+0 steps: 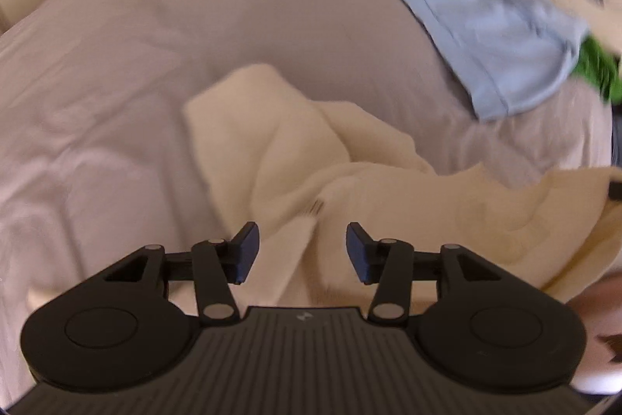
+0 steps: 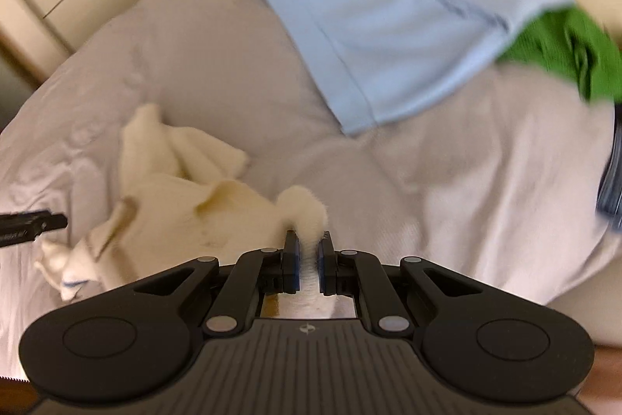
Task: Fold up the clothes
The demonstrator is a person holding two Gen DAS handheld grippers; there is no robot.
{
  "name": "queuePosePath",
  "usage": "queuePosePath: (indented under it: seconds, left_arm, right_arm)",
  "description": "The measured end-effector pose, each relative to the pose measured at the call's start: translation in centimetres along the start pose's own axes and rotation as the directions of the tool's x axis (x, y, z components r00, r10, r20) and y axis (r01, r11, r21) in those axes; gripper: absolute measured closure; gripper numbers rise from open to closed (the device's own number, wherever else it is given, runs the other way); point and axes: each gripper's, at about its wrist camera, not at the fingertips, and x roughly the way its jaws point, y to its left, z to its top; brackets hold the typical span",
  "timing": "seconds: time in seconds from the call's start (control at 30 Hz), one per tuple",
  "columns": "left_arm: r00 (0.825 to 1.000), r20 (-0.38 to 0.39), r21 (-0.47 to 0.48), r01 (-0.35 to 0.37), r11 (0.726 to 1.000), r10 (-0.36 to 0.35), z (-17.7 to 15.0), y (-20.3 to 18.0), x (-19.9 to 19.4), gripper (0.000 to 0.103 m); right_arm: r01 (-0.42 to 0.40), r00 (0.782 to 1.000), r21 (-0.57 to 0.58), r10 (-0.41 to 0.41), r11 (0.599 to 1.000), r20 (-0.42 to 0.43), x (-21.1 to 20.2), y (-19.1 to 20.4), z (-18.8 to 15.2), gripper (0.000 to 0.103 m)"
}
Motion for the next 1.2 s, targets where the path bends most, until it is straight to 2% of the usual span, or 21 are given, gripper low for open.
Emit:
queuePosePath:
  seconds: [0.1,0.2,0.27,0.4,0.5,0.53,0.57,0.6,0.63,0.7,0.77,0.8,0.87,0.93,1.0,1.07,1.13,1.2]
  left_arm:
    - [0.995,-0.087,0.089,0.047,0.995,-0.039,1.7,-0.5,4.8,0.059]
    - [0.983,-0.164,0.116,0.096,0.989,-0.076,2.1,-0.6,7.8,0.059]
    - [0.974,-0.202,0.101,0.129,0.986,-0.107,2.5,-0.3,9.2,0.059]
    - [0.946,-0.261,0.036,0.209,0.977,-0.193,2.8,0.9,11.5,0.059]
    - [0.924,-0.306,-0.007,0.239,0.971,-0.23,3.0,1.4,12.0,0.064]
    - [0.918,-0.321,-0.011,0.243,0.97,-0.233,3.0,1.3,11.9,0.071]
    - [0.916,-0.333,0.001,0.239,0.971,-0.225,2.9,1.1,11.8,0.084]
    - [0.92,-0.338,0.034,0.224,0.974,-0.199,2.7,0.6,11.5,0.09]
    - [0.925,-0.341,0.069,0.204,0.977,-0.169,2.5,0.1,11.2,0.101]
    - [0.945,-0.309,0.112,0.149,0.982,-0.108,1.9,-0.3,10.5,0.101]
    - [0.966,-0.251,0.124,0.095,0.988,-0.061,1.5,-0.3,9.3,0.101]
    - [0.979,-0.2,0.099,0.068,0.993,-0.047,1.5,0.1,8.0,0.101]
    - [0.995,-0.093,0.044,0.03,0.999,-0.025,1.1,1.3,4.8,0.101]
    - [0.999,0.022,0.004,-0.039,0.999,0.039,0.2,2.8,0.7,0.101]
    - [0.988,0.115,-0.053,-0.098,0.994,0.103,-1.1,4.7,-3.3,0.101]
    - [0.966,0.202,-0.14,-0.137,0.981,0.163,-2.9,7.4,-8.1,0.101]
    - [0.939,0.266,-0.202,-0.165,0.965,0.216,-4.6,9.4,-12.2,0.101]
    - [0.906,0.328,-0.242,-0.192,0.951,0.267,-6.3,11.0,-16.4,0.101]
  right_arm:
    - [0.014,0.999,0.064,-0.011,0.998,-0.045,1.9,-1.5,-0.6,0.093]
    - [0.018,0.996,0.131,-0.006,0.991,-0.092,4.2,-3.4,-0.4,0.092]
    - [0.015,0.992,0.154,0.004,0.988,-0.125,5.6,-4.4,-0.2,0.091]
    - [0.017,0.982,0.191,0.02,0.981,-0.186,8.2,-5.7,0.0,0.078]
    - [0.029,0.974,0.187,0.014,0.982,-0.225,9.6,-5.7,0.2,0.078]
    - [0.031,0.972,0.185,0.014,0.982,-0.236,9.9,-5.6,0.2,0.077]
    - [0.031,0.969,0.181,0.015,0.983,-0.247,10.3,-5.5,0.3,0.077]
    - [0.032,0.967,0.177,0.015,0.984,-0.256,10.6,-5.4,0.4,0.077]
    - [0.034,0.965,0.171,0.012,0.985,-0.262,10.7,-5.2,0.4,0.077]
    - [0.039,0.962,0.157,0.005,0.987,-0.274,10.7,-4.9,0.5,0.077]
    - [0.054,0.962,0.126,-0.018,0.991,-0.272,10.6,-4.5,0.4,0.087]
    - [0.062,0.966,0.098,-0.035,0.993,-0.257,10.2,-4.1,0.4,0.09]
    - [0.06,0.978,0.042,-0.051,0.997,-0.203,8.7,-3.0,0.6,0.093]
    - [0.042,0.994,-0.027,-0.044,0.999,-0.105,6.2,-0.9,1.2,0.095]
    - [0.019,1.0,-0.087,-0.02,0.996,-0.005,3.7,1.3,1.9,0.095]
    - [-0.015,0.994,-0.15,0.031,0.989,0.104,1.0,4.0,2.6,0.095]
    - [-0.042,0.971,-0.224,0.093,0.974,0.22,-1.9,7.1,3.0,0.096]
    - [-0.055,0.932,-0.293,0.155,0.954,0.329,-5.1,10.5,3.0,0.096]
